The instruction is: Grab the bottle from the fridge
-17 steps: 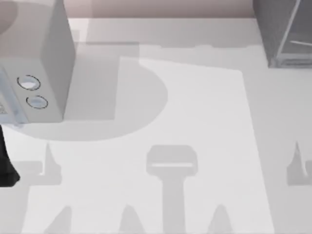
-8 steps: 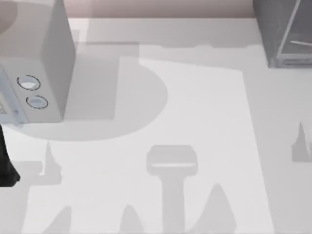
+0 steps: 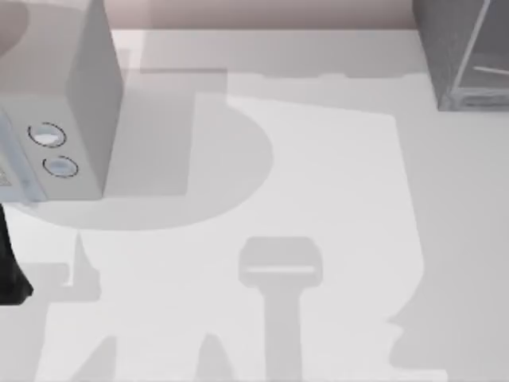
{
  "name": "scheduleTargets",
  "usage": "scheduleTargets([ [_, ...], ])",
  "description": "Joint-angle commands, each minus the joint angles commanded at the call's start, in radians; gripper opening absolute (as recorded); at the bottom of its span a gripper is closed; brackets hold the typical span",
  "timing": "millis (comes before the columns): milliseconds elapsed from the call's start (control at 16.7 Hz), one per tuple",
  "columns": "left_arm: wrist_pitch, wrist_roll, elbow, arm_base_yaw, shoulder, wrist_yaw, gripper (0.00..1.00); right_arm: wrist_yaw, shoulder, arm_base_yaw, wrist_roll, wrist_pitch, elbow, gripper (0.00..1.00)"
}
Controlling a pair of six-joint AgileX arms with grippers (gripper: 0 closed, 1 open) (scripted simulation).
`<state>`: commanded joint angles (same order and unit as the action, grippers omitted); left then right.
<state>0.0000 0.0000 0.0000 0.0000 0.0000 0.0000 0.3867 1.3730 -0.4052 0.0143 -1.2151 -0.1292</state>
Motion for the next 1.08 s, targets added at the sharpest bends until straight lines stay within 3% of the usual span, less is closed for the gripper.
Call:
scheduleTargets([
  [480,0.0,0.0,0.0,0.0,0.0,0.0,1.0,0.124,0.411,-0.125,0.004,-0.393,-0.053,1.0],
  [840,0.0,0.0,0.0,0.0,0.0,0.0,1.0,0.125,0.419,-0.123,0.003,-0.399,-0.053,1.0],
  [1080,0.0,0.0,0.0,0.0,0.0,0.0,1.0,0.075,0.479,-0.079,0.003,-0.333,-0.164,1.0],
])
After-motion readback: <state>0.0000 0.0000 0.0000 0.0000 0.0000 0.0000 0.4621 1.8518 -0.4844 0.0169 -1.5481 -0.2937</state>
